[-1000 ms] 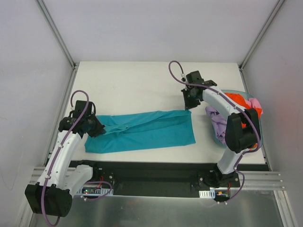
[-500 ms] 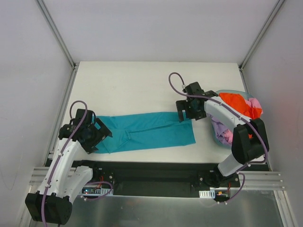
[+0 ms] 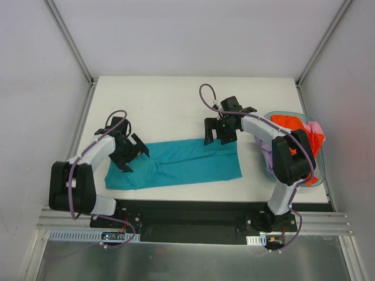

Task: Fold and stack the t-shirts
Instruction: Rotate the tshirt 90 degrees, then grab the bottom of the folded rectangular tshirt with both arms, then fold the folded rectangular tshirt in 1/3 of the way

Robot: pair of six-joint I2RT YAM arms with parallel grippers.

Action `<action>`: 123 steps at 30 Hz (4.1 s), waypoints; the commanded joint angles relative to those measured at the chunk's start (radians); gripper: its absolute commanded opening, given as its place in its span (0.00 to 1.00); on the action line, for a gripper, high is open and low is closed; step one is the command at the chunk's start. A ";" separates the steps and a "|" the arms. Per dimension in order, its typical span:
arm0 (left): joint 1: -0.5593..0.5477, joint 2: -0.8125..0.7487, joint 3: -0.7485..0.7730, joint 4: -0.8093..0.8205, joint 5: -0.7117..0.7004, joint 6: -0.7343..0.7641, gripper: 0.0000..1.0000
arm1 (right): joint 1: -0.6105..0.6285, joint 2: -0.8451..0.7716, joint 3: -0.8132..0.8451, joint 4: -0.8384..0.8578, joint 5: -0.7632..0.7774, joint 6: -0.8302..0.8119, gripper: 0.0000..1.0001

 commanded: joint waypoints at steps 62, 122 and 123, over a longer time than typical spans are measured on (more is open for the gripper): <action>-0.162 -0.259 -0.214 0.135 0.210 -0.024 0.88 | 0.763 -0.107 -0.201 0.046 0.136 -0.277 0.64; -0.203 0.078 0.305 0.316 0.241 0.039 0.00 | 0.308 -0.327 -0.101 -0.112 0.056 -0.309 0.01; -0.202 0.109 0.336 0.316 0.238 0.043 0.00 | 0.293 -0.314 -0.075 -0.112 0.056 -0.312 0.01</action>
